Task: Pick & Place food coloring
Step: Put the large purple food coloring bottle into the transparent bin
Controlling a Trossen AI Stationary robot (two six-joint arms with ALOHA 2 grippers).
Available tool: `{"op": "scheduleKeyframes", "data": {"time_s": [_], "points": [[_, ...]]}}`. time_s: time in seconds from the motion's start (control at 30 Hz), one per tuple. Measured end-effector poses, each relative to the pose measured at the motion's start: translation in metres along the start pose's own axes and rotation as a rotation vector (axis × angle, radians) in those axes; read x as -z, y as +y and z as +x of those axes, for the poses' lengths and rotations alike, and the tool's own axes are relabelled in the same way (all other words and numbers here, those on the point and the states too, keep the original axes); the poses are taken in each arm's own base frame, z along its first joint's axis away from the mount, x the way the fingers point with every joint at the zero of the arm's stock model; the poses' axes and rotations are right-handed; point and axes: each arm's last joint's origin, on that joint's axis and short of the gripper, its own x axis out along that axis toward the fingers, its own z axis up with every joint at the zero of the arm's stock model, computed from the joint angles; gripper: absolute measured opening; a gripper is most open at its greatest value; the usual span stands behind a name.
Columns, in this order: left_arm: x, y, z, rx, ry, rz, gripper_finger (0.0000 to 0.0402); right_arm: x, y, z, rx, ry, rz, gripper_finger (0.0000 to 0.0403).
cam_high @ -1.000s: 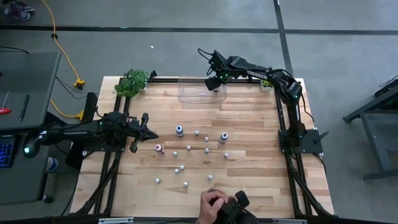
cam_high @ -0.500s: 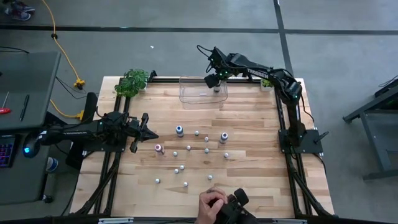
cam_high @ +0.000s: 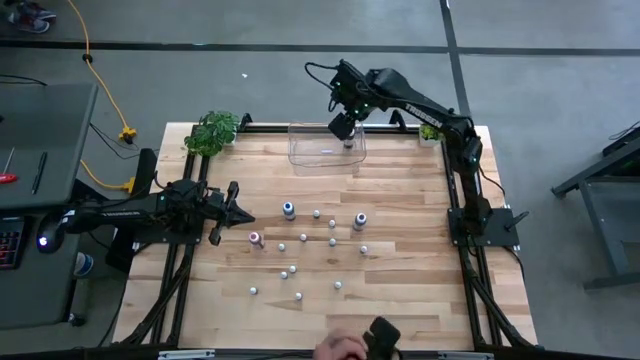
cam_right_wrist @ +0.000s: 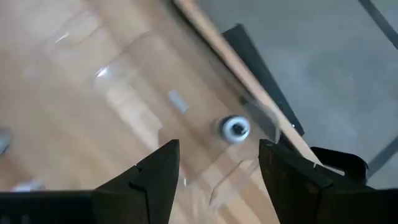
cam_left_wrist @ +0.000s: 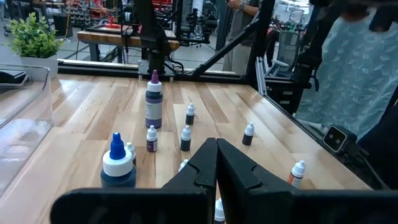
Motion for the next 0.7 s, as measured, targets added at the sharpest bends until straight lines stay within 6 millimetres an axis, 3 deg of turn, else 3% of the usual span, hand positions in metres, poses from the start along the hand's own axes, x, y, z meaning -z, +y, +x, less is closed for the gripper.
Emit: {"op": "scheduleKeyframes", "data": {"time_s": [0.17, 0.37, 0.53, 0.7], "points": [[0.000, 0.000, 0.000, 0.000, 0.000, 0.000, 0.0002, 0.012, 0.017, -0.033, -0.073, 0.063, -0.162, 0.0209], [0.000, 0.000, 0.000, 0.000, 0.000, 0.000, 0.0002, 0.044, 0.036, -0.060, -0.103, 0.088, -0.320, 0.0209], [0.000, 0.000, 0.000, 0.000, 0.000, 0.000, 0.0002, 0.089, 0.044, -0.077, -0.126, 0.130, -0.416, 0.0209], [0.000, 0.000, 0.000, 0.000, 0.000, 0.000, 0.0002, 0.146, 0.046, -0.078, -0.152, 0.105, -0.486, 0.0209]]}}
